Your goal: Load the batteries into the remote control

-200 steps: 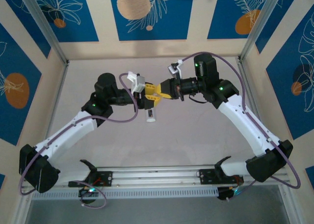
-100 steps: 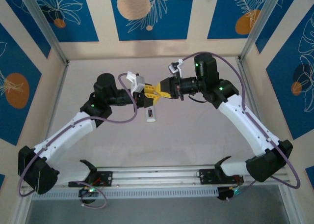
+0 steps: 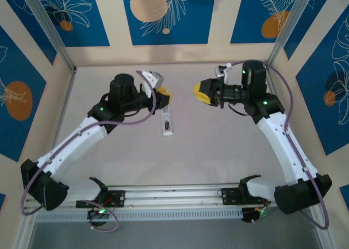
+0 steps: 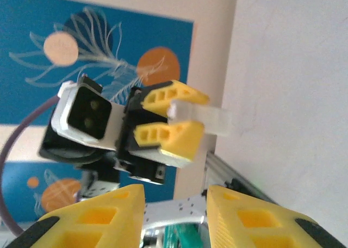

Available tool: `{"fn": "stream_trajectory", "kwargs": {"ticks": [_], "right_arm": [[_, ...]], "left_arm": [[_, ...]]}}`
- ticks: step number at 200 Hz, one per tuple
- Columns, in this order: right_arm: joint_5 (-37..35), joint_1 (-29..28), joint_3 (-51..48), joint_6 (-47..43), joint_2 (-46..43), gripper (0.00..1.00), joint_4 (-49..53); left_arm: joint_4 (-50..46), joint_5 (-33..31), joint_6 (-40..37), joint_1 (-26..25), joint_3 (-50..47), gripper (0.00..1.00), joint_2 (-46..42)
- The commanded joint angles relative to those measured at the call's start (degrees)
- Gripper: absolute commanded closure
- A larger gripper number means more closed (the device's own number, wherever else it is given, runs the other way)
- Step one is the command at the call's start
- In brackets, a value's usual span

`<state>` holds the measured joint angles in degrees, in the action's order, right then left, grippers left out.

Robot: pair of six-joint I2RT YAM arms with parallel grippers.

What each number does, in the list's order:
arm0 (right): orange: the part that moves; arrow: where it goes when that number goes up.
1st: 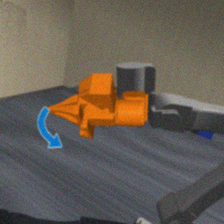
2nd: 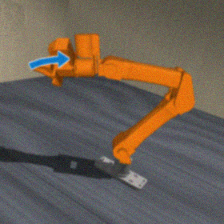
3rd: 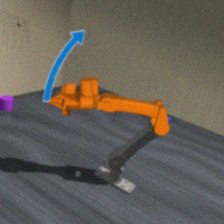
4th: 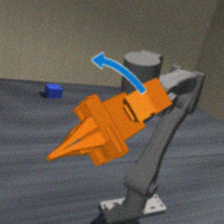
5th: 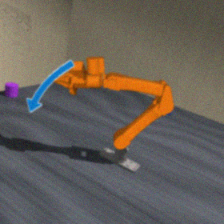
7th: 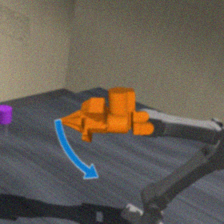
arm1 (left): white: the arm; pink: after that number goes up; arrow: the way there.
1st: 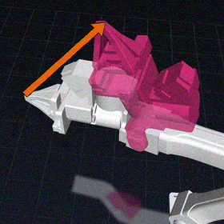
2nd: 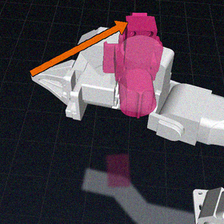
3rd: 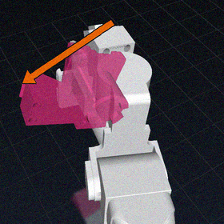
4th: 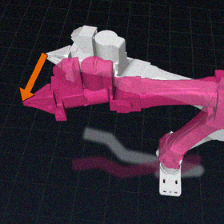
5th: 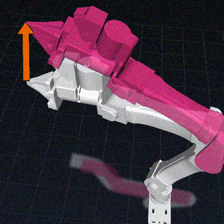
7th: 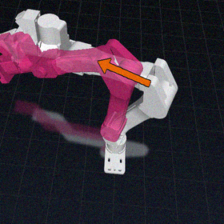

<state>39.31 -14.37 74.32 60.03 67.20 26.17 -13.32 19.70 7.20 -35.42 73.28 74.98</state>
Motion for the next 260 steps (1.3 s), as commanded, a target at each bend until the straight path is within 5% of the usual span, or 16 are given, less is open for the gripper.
{"fn": "stream_trajectory", "kwargs": {"ticks": [1,22,64,145,182,260], "right_arm": [[-5.52,2.60,-3.16,-2.57,-3.04,0.64,6.79],[-8.30,4.31,-7.38,-2.32,-5.88,0.63,7.51],[-9.15,6.33,-11.31,-2.65,-9.76,0.62,7.57],[-9.22,5.83,-13.89,-5.51,-11.91,0.55,9.43],[-12.22,5.37,-15.49,-6.98,-14.40,0.44,12.38],[-11.72,5.52,-16.14,-7.87,-14.99,0.43,12.77]], "left_arm": [[-21.35,-14.78,12.95,-0.53,11.59,0.85,8.23],[-37.15,-16.70,23.00,-0.92,22.98,0.84,19.30],[-47.72,-21.59,34.32,-4.47,32.35,0.83,33.30],[-45.36,-31.14,45.31,-6.53,33.77,0.88,45.82],[-45.98,-31.04,44.61,-6.31,35.68,0.85,50.18],[-49.64,-31.87,47.81,-6.49,36.42,0.84,54.12]]}}
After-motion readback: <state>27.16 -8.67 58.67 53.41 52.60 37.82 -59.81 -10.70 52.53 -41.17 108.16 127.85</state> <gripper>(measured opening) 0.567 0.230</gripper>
